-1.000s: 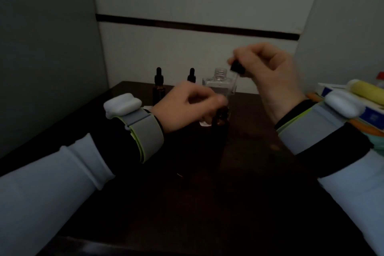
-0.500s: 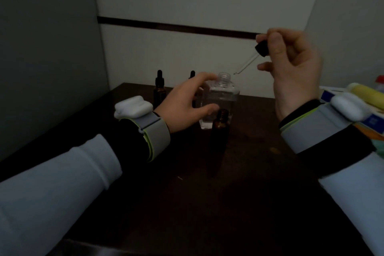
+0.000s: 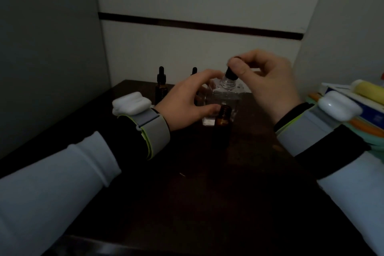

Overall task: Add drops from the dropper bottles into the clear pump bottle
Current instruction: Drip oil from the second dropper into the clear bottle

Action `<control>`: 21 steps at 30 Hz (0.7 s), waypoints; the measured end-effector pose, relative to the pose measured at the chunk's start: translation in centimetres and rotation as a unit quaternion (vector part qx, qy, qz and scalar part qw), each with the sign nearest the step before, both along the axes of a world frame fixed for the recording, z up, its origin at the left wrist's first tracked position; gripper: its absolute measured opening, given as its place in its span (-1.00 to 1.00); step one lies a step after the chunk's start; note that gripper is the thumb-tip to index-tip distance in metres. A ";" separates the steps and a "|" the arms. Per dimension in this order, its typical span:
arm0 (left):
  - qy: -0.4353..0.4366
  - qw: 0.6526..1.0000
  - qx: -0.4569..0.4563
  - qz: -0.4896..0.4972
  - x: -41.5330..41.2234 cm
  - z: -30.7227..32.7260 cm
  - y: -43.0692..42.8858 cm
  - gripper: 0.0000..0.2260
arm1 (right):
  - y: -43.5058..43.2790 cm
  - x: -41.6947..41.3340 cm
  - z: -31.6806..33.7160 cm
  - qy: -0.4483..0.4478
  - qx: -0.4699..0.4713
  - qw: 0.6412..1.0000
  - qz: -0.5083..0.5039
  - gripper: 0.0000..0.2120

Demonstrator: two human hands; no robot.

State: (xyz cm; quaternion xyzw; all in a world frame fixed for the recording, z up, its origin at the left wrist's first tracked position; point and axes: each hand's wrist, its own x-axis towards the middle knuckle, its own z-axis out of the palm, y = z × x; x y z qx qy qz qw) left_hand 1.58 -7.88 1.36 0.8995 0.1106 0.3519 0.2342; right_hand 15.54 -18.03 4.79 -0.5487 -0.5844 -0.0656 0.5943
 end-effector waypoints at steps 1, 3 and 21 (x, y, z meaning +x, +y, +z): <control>0.001 1.000 -0.003 0.002 0.0 0.0 0.0 -0.48 | 0.0 0.0 0.0 0.009 0.004 1.000 0.001 -0.86; 0.001 1.000 -0.004 0.006 0.0 0.0 -0.1 -0.48 | -0.2 -0.1 0.1 0.018 0.011 1.000 0.007 -0.84; 0.007 1.000 0.004 0.001 0.2 0.0 0.1 -0.48 | 0.1 0.1 -0.2 0.030 0.010 0.999 0.023 -0.93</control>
